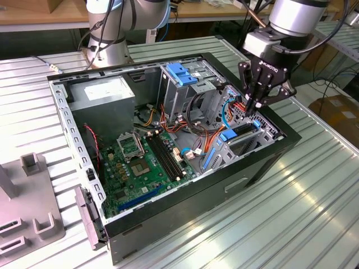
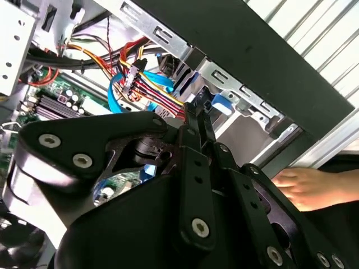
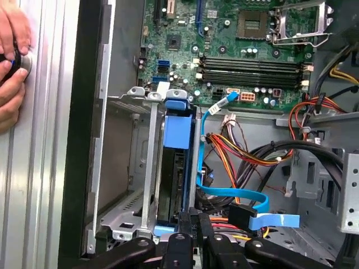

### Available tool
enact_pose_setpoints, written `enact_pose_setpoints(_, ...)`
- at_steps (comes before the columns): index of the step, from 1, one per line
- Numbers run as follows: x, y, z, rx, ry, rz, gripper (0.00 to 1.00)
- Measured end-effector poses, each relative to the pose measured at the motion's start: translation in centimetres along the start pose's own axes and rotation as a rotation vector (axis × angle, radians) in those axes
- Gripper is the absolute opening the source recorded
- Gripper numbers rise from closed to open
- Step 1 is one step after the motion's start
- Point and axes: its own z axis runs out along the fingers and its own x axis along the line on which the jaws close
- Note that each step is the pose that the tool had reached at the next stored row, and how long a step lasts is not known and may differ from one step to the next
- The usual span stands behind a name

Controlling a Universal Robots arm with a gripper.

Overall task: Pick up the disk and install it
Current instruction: 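Insert the first disk wire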

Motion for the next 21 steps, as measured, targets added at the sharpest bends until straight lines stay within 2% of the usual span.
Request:
enact_pose_setpoints(3, -0.01, 0.00, 0.11, -0.0052, 0.0009, 0.049, 0.16)
enact_pose_setpoints(5, -0.02, 0.06, 0.16, -0.0070, 0.0008, 0.066, 0.16)
enact_pose_setpoints(13, 0.14, 0.17, 0.18, -0.0071, 0.0007, 0.067, 0.16)
enact_pose_setpoints(16, 0.16, 0.47, 0.20, -0.0063, -0.0025, 0.067, 0.16)
enact_pose_setpoints(21, 0.44, 0.50, 0.39, -0.0067, -0.0064, 0.072, 0.16)
